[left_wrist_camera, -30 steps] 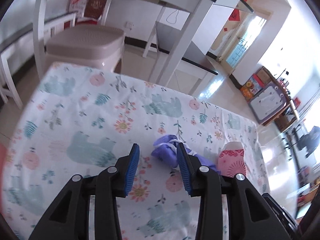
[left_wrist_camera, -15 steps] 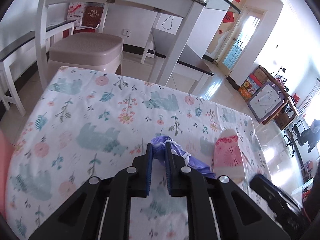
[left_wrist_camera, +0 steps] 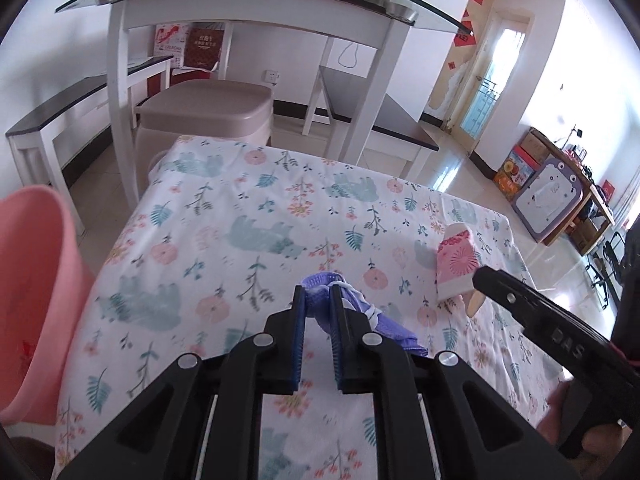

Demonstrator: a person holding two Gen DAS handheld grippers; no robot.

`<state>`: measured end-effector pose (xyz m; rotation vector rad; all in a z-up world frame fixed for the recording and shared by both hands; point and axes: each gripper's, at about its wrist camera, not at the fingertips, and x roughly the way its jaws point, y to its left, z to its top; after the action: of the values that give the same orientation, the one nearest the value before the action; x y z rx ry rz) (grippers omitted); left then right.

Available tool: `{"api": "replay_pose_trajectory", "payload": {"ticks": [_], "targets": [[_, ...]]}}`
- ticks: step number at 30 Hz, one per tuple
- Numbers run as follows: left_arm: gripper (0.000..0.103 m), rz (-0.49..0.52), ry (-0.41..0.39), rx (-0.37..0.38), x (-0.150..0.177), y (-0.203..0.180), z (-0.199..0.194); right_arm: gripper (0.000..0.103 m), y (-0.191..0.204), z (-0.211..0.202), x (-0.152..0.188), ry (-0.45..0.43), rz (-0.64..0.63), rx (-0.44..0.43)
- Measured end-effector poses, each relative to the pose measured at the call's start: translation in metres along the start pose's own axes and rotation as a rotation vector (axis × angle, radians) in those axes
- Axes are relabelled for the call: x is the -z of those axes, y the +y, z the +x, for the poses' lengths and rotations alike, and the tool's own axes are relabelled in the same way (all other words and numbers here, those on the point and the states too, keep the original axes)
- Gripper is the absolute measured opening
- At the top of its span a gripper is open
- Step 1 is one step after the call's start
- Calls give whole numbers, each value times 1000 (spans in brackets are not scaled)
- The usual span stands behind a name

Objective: Collect trash
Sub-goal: 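Carry the purple bundle and pink packet over the pink bucket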

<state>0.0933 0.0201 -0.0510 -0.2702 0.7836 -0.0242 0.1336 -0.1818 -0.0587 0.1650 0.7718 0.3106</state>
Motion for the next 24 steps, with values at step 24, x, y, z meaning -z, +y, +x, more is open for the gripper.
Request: {"api": "replay_pose_trajectory", "payload": {"ticks": [24], "targets": [[11,-34,-81,-94,23,21,-64,21,16,-32,26,8,-48,6]]}}
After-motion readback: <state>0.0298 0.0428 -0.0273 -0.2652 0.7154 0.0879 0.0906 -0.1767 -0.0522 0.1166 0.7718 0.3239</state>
